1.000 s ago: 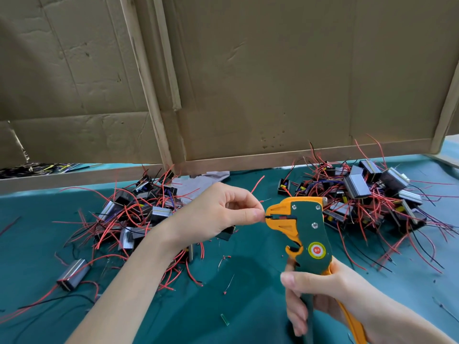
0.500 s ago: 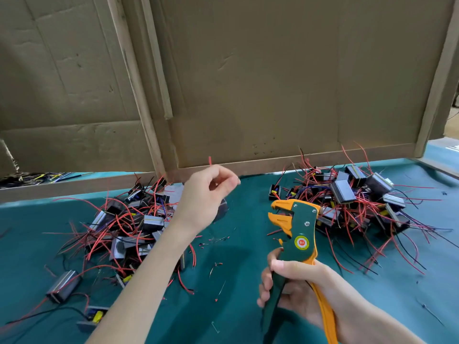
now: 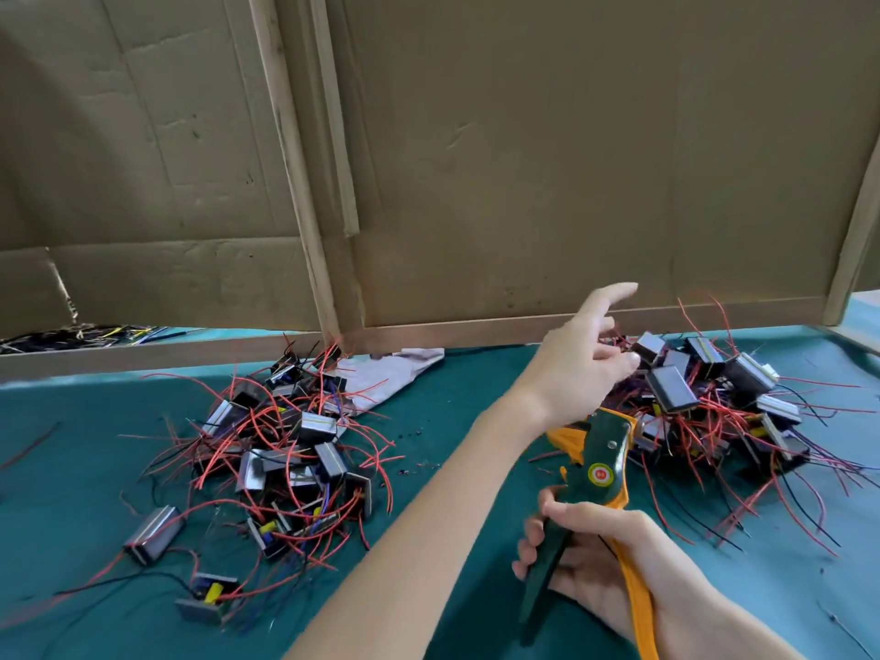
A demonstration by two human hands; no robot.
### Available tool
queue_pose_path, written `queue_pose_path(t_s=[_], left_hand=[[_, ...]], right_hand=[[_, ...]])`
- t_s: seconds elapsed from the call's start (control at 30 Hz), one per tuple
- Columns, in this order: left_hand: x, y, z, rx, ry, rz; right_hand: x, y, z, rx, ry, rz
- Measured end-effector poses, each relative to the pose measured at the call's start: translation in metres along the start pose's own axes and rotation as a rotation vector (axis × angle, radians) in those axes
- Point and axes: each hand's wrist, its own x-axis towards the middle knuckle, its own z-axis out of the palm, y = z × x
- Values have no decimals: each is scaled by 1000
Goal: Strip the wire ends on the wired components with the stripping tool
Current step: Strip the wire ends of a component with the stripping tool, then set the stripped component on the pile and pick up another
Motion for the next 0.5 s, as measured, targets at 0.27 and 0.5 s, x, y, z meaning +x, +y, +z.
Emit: queue_pose_path(t_s=[0.27,0.5], left_hand=[[-87,-71,-137,899,268,-418],[-120,-94,-187,1000,192,-820]], right_hand=[[-1,0,5,-40,9,-25],[-2,-1,5,-42,3,-33]])
